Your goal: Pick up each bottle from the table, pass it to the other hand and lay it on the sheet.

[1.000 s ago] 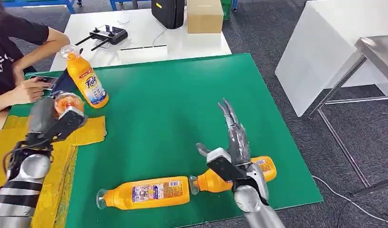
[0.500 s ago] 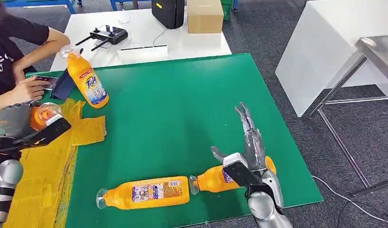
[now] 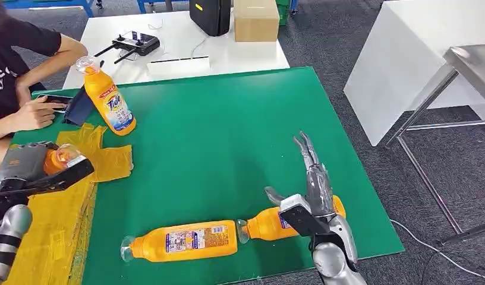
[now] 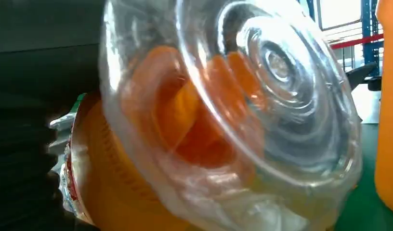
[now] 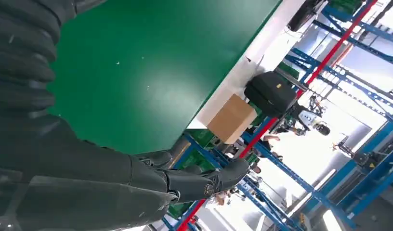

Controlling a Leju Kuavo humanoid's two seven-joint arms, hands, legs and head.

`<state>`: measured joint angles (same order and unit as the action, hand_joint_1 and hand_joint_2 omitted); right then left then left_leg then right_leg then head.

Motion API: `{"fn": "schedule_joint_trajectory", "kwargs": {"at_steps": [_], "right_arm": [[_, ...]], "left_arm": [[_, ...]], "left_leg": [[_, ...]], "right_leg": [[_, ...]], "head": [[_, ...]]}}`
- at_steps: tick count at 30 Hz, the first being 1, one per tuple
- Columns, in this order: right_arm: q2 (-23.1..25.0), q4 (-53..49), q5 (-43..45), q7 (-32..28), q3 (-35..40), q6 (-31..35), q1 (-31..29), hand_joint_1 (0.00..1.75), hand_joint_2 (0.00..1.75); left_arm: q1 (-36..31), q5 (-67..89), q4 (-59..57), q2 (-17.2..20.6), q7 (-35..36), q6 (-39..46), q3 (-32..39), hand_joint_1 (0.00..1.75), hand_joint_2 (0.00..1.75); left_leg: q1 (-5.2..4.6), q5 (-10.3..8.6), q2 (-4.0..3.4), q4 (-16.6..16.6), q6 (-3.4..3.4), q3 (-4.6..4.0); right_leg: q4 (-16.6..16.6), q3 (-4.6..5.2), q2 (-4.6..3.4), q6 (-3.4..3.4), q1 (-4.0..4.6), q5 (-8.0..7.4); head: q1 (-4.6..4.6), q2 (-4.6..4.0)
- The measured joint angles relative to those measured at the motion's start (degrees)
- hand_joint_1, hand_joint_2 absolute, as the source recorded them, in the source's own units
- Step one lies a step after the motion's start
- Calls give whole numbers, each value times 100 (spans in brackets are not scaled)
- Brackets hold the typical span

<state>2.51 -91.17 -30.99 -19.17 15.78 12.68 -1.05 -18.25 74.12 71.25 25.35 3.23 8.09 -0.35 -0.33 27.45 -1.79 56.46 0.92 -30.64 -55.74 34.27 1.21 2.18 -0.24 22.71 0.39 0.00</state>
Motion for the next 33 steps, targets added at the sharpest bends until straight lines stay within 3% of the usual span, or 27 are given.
{"fn": "schedule_joint_trajectory", "kwargs": {"at_steps": [11, 12, 21, 33], "right_arm": [[26, 52, -131, 52, 48, -90, -73, 0, 175], [28, 66, -136, 52, 66, -92, -77, 0, 175], [70, 304, -553, 271, 280, -83, -172, 0, 175], [85, 638, -745, 407, 512, -63, -206, 0, 175]], "left_arm": [[-269, 704, -930, -267, 114, 116, -600, 175, 175], [-311, 732, -1032, -308, 120, 136, -665, 0, 175], [-647, 758, -1932, -857, 114, 560, -1034, 0, 175], [-773, 524, -2356, -1187, 142, 1043, -1077, 0, 175]], "left_leg": [[-1, -1, 2, 0, 0, 4], [-1, -1, 3, 0, 0, 3], [-1, -1, 3, 0, 0, 2], [0, -1, 4, 0, 0, 3]], "right_leg": [[0, -5, 1, 0, -1, -1], [0, -6, 1, 0, -1, -1], [0, -5, 1, 0, -2, -1], [0, -6, 2, 0, -1, -1]], "head": [[2, 0], [0, 0], [0, 0], [0, 0]]}}
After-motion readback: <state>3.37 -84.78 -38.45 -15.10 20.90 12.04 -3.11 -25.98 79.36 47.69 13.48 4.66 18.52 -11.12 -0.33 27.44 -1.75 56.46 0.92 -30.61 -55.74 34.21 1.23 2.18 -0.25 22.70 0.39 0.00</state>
